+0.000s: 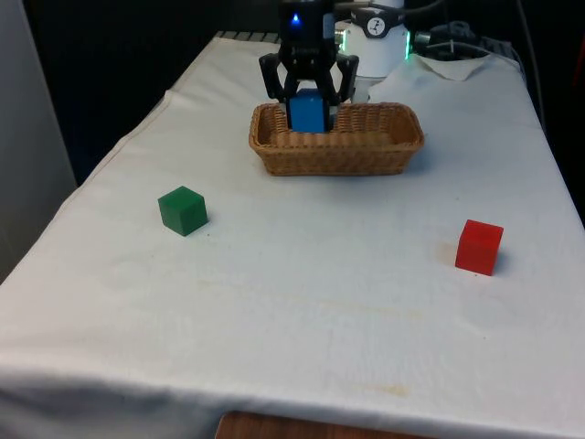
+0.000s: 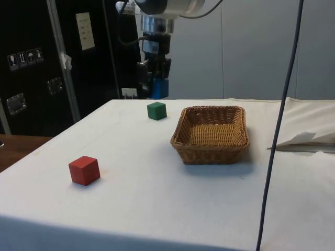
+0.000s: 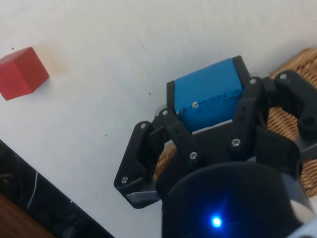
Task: Pick up exactly two blocks and place them into the basket.
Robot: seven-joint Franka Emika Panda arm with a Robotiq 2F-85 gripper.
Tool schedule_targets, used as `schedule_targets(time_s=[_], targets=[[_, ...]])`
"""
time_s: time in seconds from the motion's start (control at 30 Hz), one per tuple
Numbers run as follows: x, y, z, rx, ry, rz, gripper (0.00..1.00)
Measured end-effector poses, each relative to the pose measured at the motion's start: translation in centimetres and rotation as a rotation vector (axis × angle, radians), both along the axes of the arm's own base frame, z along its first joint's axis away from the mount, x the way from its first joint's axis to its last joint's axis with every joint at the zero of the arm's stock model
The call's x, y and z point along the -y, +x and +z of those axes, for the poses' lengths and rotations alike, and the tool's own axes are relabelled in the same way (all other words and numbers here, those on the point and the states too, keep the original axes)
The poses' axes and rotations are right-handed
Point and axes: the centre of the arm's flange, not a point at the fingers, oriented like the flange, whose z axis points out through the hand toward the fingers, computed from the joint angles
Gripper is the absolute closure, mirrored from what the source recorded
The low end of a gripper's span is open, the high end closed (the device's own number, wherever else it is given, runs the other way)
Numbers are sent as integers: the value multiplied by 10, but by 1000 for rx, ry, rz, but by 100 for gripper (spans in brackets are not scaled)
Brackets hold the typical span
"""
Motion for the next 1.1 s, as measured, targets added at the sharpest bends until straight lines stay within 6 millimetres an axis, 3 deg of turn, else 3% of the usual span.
schedule_targets(time_s=[1.1], targets=[[8, -17, -3, -28, -79, 126, 99]])
